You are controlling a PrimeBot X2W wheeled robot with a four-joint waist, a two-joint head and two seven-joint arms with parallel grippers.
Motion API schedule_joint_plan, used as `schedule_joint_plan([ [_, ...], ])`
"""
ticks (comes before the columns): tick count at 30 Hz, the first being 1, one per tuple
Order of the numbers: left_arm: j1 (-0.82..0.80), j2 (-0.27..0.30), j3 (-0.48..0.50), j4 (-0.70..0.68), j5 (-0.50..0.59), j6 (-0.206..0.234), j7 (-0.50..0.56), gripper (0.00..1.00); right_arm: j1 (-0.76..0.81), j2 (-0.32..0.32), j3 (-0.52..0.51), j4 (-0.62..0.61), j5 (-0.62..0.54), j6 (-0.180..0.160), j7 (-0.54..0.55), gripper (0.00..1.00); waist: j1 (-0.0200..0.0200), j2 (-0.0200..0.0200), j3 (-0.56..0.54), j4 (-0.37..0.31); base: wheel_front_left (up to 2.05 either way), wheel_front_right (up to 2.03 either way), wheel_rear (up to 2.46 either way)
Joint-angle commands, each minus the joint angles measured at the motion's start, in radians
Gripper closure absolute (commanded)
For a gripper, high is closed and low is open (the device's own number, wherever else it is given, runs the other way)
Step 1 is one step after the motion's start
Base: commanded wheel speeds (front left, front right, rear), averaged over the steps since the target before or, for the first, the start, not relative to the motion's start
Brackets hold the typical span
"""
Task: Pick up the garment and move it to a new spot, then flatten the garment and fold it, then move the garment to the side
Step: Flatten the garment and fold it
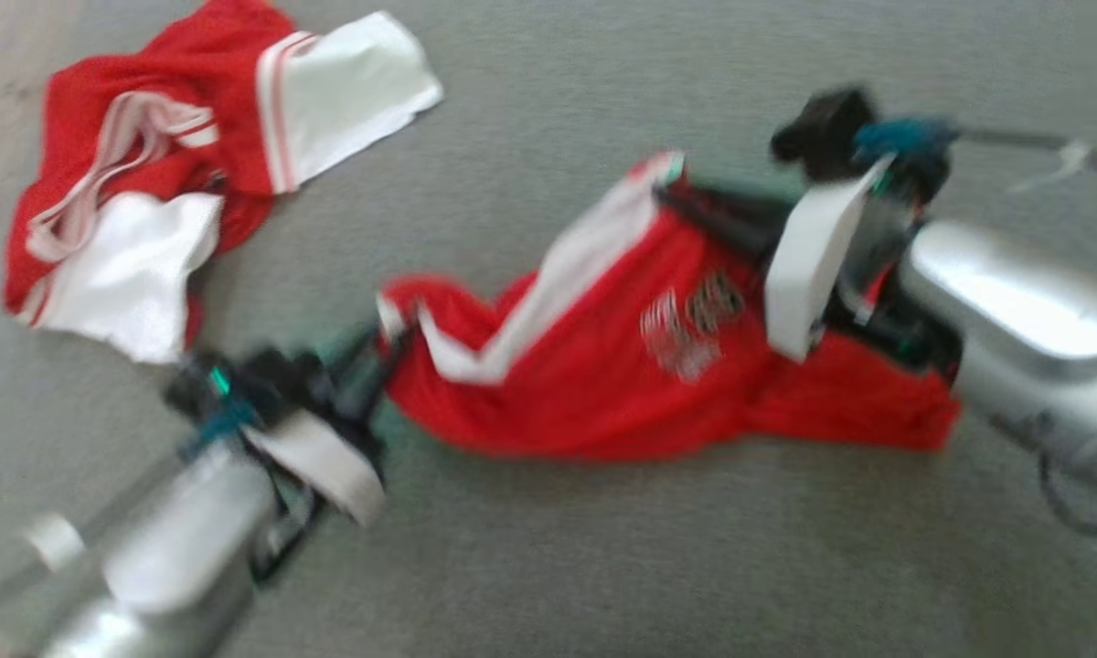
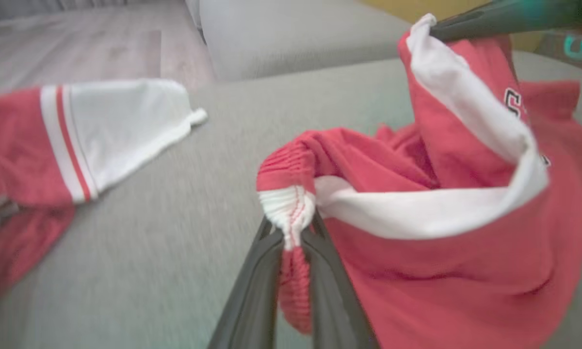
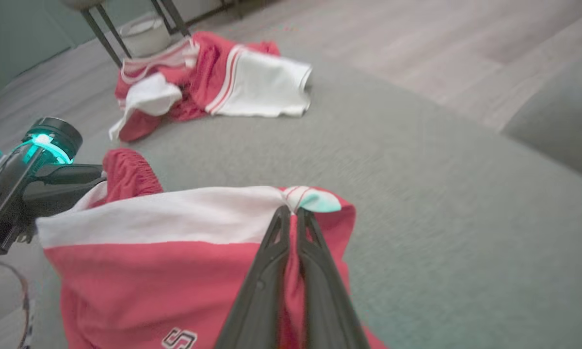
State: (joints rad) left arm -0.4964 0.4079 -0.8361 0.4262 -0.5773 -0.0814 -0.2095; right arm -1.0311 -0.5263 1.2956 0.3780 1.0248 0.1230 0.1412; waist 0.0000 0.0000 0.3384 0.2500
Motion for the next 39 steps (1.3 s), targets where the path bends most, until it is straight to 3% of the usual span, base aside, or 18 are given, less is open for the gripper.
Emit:
schedule_joint_plan([
  [1, -0.110, 0.060, 0.068, -0.054, -0.004, -0.004, -0.004, 1.00, -0.064, -0.030, -0.015, -0.031, 0.017, 0.008, -0.053, 1.00, 0.0000, 0.0000, -0.011, -0.064, 0.00, 0.00, 0.00],
  [6, -0.337, 0.121, 0.115, -0.205, -0.018, -0.027, 0.109, 1.00, -0.249, -0.114, -0.016, -0.042, 0.075, 0.008, -0.238, 1.00, 0.0000, 0.0000, 0.016, -0.225, 0.00, 0.00, 0.00],
  [12, -0.633, 0.116, 0.133, -0.251, -0.012, -0.042, 0.224, 1.00, -0.454, -0.222, -0.039, 0.050, 0.024, 0.008, -0.368, 1.00, 0.0000, 0.0000, 0.066, -0.376, 0.00, 0.00, 0.00],
  [15, -0.774, 0.061, 0.153, -0.201, 0.029, -0.032, 0.183, 1.00, -0.523, -0.250, -0.114, 0.121, -0.026, 0.008, -0.399, 1.00, 0.0000, 0.0000, 0.088, -0.435, 0.00, 0.00, 0.00],
  [17, -0.841, 0.023, 0.169, -0.158, 0.055, -0.015, 0.125, 1.00, -0.551, -0.255, -0.216, 0.138, -0.083, 0.008, -0.402, 1.00, 0.0000, 0.0000, 0.100, -0.465, 0.00, 0.00, 0.00],
  [18, -0.841, 0.023, 0.169, -0.158, 0.055, -0.015, 0.125, 1.00, -0.551, -0.255, -0.216, 0.138, -0.083, 0.008, -0.402, 1.00, 0.0000, 0.0000, 0.100, -0.465, 0.00, 0.00, 0.00],
  [20, -0.859, -0.008, 0.177, -0.130, 0.074, 0.009, 0.062, 1.00, -0.528, -0.259, -0.330, 0.123, -0.155, 0.008, -0.402, 1.00, 0.0000, 0.0000, 0.105, -0.486, 0.00, 0.00, 0.00],
  [25, -0.709, -0.014, 0.146, -0.115, 0.079, 0.031, -0.009, 1.00, -0.283, -0.258, -0.531, 0.028, -0.304, 0.008, -0.403, 1.00, 0.0000, 0.0000, 0.102, -0.508, 0.00, 0.00, 0.00],
  [30, -0.421, 0.002, 0.079, -0.164, 0.094, 0.083, -0.040, 1.00, 0.125, -0.223, -0.693, -0.057, -0.383, 0.008, -0.403, 1.00, 0.0000, 0.0000, 0.102, -0.490, 0.00, 0.00, 0.00],
  [34, -0.183, 0.001, 0.025, -0.216, 0.106, 0.136, -0.049, 1.00, 0.460, -0.113, -0.911, -0.142, -0.480, 0.008, -0.403, 1.00, 0.0000, 0.0000, 0.094, -0.478, 0.00, 0.00, 0.00],
  [39, 0.101, 0.002, 0.050, -0.326, 0.043, 0.220, -0.052, 1.00, 0.815, 0.036, -1.099, -0.312, -0.633, 0.008, -0.403, 1.00, 0.0000, 0.0000, 0.052, -0.495, 0.00, 0.00, 0.00],
])
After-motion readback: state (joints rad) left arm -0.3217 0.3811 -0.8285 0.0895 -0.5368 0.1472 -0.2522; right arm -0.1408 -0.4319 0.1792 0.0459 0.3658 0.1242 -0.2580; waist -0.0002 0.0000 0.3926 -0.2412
